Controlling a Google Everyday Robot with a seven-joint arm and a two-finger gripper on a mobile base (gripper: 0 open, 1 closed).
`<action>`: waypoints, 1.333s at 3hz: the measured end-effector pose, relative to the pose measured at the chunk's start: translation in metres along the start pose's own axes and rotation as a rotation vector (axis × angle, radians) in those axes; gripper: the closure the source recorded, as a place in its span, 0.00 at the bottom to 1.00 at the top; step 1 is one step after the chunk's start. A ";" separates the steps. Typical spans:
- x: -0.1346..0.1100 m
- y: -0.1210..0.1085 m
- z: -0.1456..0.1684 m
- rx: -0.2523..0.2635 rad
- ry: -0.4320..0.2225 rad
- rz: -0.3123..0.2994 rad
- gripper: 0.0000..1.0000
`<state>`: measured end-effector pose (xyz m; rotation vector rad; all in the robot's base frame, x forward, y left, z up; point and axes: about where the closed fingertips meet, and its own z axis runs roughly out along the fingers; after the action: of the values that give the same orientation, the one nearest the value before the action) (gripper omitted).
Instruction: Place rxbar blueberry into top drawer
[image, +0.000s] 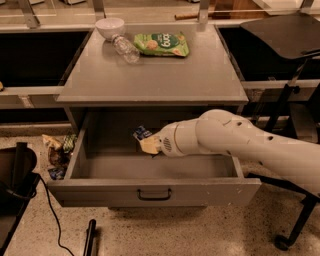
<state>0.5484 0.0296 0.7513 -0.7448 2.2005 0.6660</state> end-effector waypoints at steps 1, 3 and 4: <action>0.000 0.000 0.000 0.000 0.000 0.000 1.00; 0.021 -0.025 0.046 0.026 0.084 -0.026 1.00; 0.021 -0.034 0.078 0.019 0.114 -0.012 0.82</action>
Offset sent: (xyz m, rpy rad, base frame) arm 0.0180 0.0052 -0.0448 -0.0624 0.0462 0.0226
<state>0.5948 0.0489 0.6800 -0.8033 2.3001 0.6090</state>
